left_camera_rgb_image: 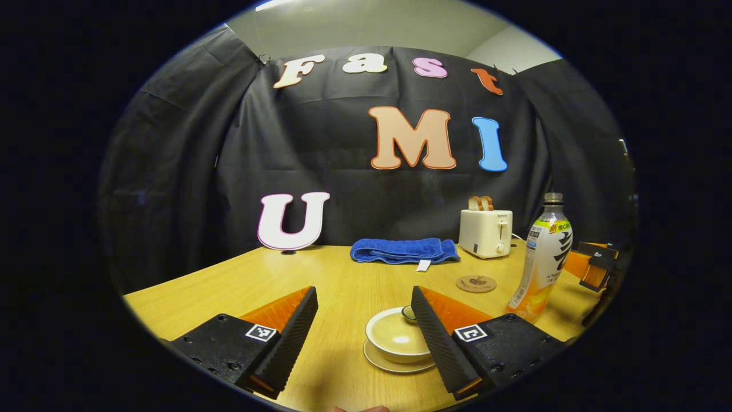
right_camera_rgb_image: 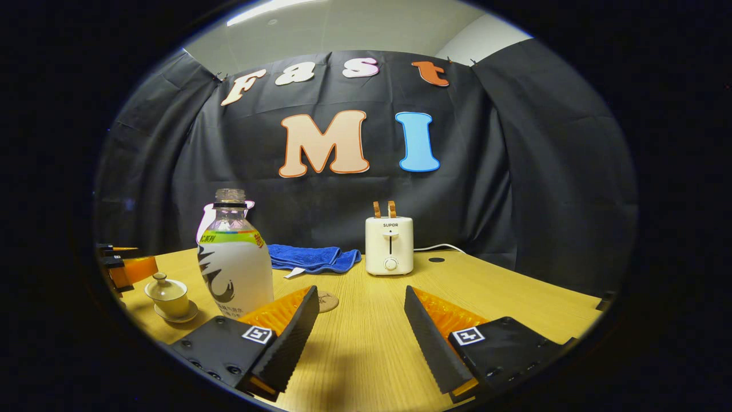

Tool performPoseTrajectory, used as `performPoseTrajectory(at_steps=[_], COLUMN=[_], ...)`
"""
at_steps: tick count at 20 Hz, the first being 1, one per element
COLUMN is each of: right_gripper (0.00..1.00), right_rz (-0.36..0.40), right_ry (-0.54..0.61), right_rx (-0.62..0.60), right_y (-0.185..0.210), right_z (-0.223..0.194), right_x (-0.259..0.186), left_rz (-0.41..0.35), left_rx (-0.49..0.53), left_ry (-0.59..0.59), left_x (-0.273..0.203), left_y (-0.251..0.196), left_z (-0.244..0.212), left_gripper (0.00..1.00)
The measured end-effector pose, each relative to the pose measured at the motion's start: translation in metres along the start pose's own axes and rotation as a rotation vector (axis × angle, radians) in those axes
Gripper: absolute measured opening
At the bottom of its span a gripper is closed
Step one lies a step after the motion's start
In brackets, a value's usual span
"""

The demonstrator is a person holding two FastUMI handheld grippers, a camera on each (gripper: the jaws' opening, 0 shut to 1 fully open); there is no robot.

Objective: Open the teacup lid with one hand, grasp the water bottle and pour water into the teacup with the other hand; after pouring, place the water bottle on the coaster and then close the teacup lid.

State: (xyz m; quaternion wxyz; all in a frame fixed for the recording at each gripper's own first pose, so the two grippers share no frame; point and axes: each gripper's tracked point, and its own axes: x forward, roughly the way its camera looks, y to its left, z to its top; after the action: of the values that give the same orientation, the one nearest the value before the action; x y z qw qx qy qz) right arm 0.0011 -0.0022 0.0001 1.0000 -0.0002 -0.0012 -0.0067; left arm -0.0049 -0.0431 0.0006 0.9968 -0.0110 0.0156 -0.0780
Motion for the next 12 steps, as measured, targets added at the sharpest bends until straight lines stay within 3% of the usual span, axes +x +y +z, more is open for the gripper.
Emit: performPoseTrajectory(at_steps=[1, 2, 6, 12], right_gripper=[0.94, 0.97, 0.94, 0.97], right_rz=[0.000, 0.000, 0.000, 0.000], right_ry=[0.000, 0.001, 0.000, -0.001], right_rx=[0.000, 0.000, 0.000, 0.000], right_y=[0.000, 0.000, 0.000, 0.000], right_z=[0.000, 0.000, 0.000, 0.000], right_x=[0.000, 0.000, 0.000, 0.000], left_rz=[-0.010, -0.020, -0.065, -0.114], left_rx=[0.002, 0.006, 0.024, 0.051], left_ry=[0.009, 0.019, 0.055, 0.148], left_x=[0.000, 0.001, 0.003, 0.008], left_y=[-0.003, -0.007, -0.020, -0.034], left_z=[-0.001, -0.003, -0.008, -0.027], left_gripper=[0.96, 0.96, 0.97, 0.96])
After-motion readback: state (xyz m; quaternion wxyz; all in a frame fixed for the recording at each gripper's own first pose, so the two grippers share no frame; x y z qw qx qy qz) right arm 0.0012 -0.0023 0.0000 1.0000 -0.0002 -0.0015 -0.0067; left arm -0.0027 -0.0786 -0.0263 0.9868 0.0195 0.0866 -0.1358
